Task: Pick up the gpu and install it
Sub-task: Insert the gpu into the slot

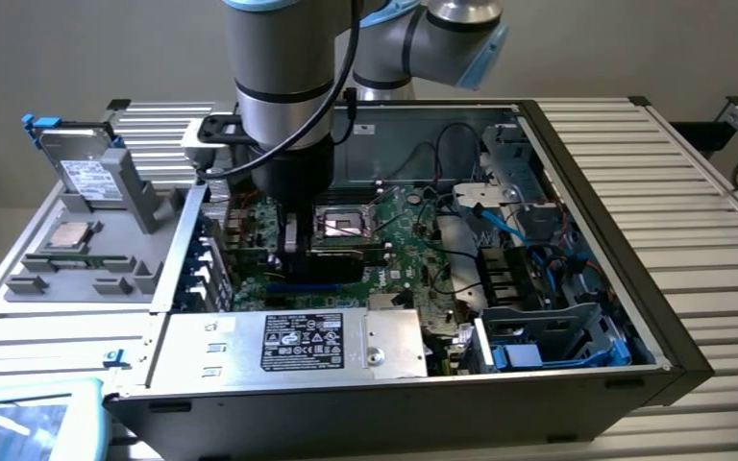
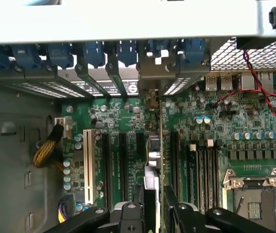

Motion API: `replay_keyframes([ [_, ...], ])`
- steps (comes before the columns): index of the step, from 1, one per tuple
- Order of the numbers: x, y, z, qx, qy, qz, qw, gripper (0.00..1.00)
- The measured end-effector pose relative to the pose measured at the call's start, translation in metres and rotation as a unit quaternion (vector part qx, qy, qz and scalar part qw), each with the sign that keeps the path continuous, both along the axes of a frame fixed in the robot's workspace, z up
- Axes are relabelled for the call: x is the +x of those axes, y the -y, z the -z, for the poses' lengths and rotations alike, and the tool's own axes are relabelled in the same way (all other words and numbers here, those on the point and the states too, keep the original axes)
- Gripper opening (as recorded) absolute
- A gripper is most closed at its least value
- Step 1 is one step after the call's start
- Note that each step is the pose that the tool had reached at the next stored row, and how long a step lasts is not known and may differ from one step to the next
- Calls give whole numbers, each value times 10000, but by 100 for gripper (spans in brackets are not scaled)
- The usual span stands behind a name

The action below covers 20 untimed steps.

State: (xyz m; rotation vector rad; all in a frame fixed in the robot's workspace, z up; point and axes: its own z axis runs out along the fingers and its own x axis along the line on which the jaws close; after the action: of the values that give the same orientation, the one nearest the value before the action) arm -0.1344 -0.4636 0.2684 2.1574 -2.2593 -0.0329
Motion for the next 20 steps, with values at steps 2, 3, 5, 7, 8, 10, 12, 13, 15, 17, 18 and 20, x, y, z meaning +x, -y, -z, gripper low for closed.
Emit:
replay_keyframes([
  [2, 0, 0, 0, 0, 0, 0, 10000, 27],
  [3, -1, -1, 1, -1, -1, 0, 10000, 27],
  [5, -1, -3, 14, 2, 1, 0, 10000, 27],
  [7, -3, -8, 22, 0, 0, 1, 10000, 27],
  [8, -3, -8, 22, 0, 0, 0, 10000, 27],
  [10, -3, -8, 22, 0, 0, 0, 10000, 27],
  [12, -5, -9, 23, 0, 0, 0, 10000, 27],
  [13, -12, -15, 26, 2, 0, 0, 10000, 27],
  [15, -22, -21, 27, 2, 0, 0, 10000, 27],
  [17, -22, -21, 26, 1, 0, 0, 10000, 27],
  [18, -23, -21, 26, 0, 0, -1, 10000, 27],
  [20, -38, -21, 30, 0, -1, 1, 10000, 27],
])
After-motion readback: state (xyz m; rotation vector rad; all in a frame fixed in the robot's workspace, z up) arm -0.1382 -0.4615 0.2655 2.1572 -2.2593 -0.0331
